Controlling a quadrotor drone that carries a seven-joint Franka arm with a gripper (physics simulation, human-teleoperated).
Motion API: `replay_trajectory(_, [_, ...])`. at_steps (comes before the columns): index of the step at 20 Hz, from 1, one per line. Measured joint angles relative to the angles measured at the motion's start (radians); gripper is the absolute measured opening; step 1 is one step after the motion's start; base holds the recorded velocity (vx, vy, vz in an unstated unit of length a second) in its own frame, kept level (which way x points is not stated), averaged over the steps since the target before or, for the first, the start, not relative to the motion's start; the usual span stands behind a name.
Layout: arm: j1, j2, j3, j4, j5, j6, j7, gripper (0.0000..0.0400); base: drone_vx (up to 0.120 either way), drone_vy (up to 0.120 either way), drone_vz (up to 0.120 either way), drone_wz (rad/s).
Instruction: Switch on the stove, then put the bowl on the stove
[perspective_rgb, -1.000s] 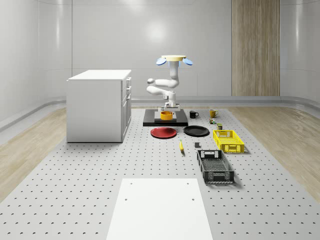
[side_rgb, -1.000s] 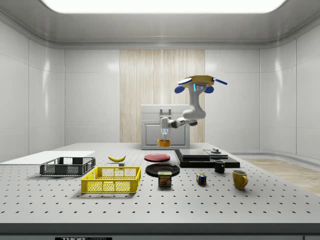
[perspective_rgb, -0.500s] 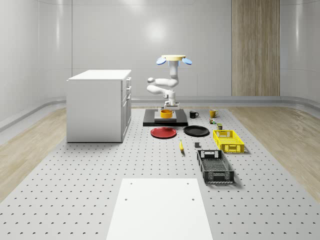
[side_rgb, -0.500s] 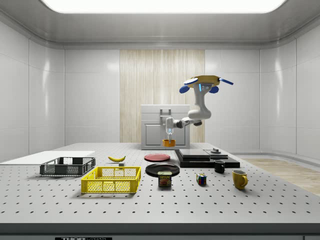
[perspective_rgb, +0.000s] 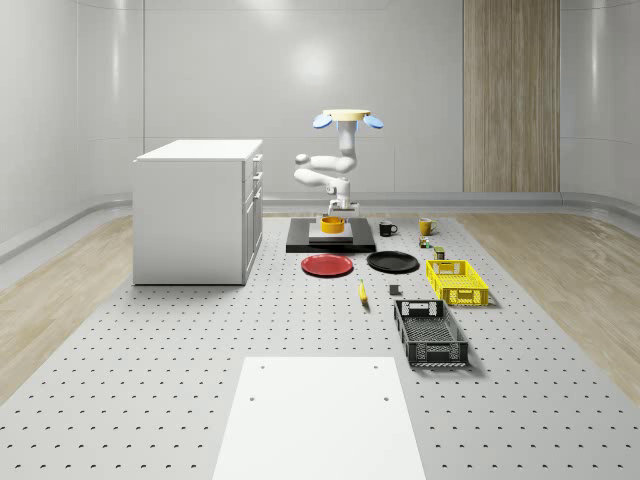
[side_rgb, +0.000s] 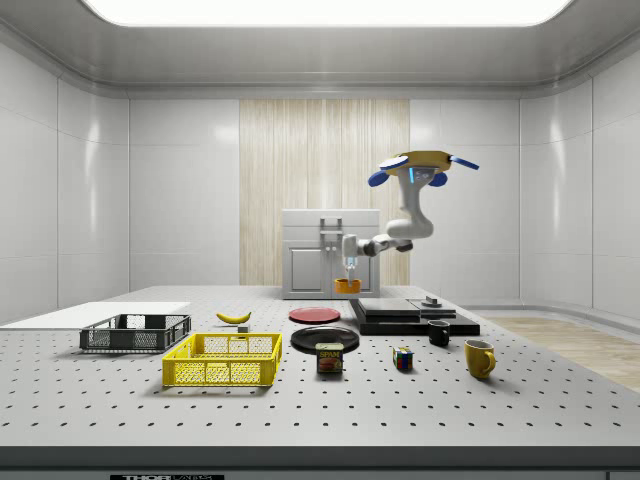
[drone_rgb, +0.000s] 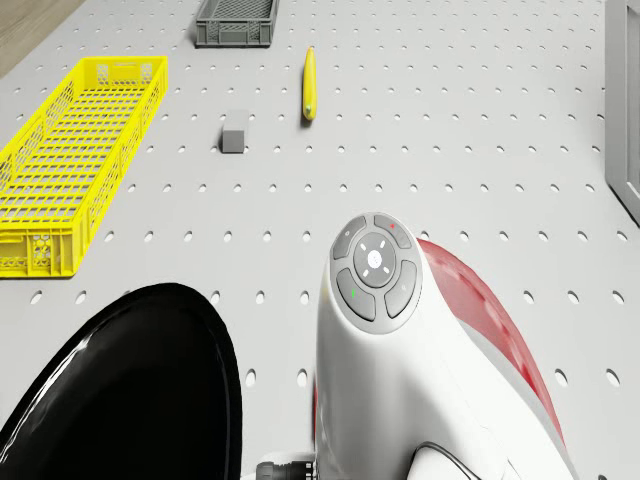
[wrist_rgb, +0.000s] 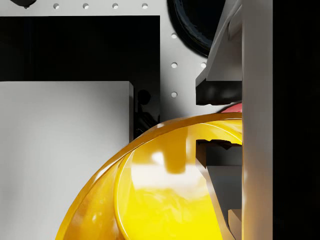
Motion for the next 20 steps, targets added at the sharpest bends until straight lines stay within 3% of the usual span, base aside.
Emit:
replay_trajectory(7, [0.000,0.000,0.000,0.000,0.000,0.000,0.000,0.0100,-0.120,0.000,0.000,0.000])
replay_trajectory(17, [0.000,-0.001,0.000,0.000,0.000,0.001,0.000,0.0100,-0.120,0.000,-0.080,0.000])
replay_trajectory(20, [0.000,-0.001,0.000,0.000,0.000,0.001,0.000,0.0100,-0.120,0.000,0.000,0.000])
